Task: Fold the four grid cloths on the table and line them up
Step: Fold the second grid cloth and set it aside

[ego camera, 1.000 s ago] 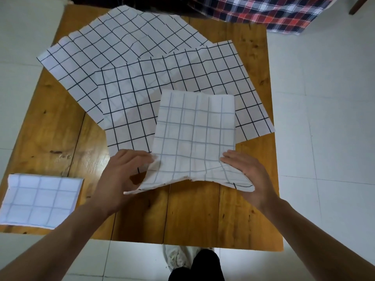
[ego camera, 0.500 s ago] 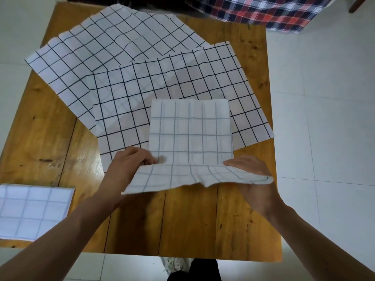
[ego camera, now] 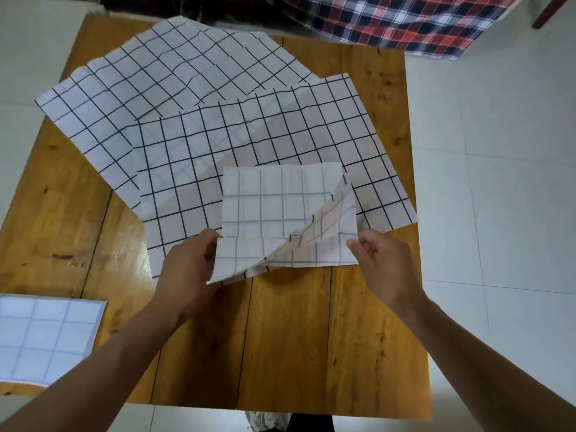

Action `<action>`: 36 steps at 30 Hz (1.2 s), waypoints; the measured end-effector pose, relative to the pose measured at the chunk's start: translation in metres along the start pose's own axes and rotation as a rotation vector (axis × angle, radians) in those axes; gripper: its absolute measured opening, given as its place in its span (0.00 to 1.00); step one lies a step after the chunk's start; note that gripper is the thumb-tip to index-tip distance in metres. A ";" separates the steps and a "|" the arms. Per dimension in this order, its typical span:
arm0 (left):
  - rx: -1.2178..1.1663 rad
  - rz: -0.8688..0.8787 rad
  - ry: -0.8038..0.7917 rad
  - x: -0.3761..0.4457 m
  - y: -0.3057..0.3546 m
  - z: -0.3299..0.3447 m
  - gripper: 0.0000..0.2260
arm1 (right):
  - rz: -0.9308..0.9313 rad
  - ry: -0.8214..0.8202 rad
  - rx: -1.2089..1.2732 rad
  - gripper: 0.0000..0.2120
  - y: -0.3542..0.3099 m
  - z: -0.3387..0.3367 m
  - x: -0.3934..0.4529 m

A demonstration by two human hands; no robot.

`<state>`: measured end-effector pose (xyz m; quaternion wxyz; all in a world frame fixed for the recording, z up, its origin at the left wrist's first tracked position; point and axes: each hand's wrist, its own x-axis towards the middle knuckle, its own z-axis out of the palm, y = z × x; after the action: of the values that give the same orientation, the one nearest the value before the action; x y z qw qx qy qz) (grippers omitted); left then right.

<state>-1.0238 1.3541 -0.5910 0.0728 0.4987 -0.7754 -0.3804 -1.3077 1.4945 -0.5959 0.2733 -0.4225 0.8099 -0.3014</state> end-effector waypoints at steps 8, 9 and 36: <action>-0.010 -0.176 0.151 0.012 0.010 0.008 0.05 | 0.076 0.020 -0.113 0.08 -0.005 0.002 0.009; -0.006 -0.179 0.153 0.012 0.010 0.009 0.05 | 0.077 0.023 -0.123 0.08 -0.005 0.002 0.010; -0.082 -0.173 0.202 0.002 0.013 0.011 0.16 | 0.141 -0.018 -0.181 0.06 -0.017 0.000 0.019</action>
<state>-1.0394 1.3613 -0.5908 0.1378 0.5959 -0.7022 -0.3643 -1.3083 1.4709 -0.5875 0.2616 -0.3898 0.8592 -0.2032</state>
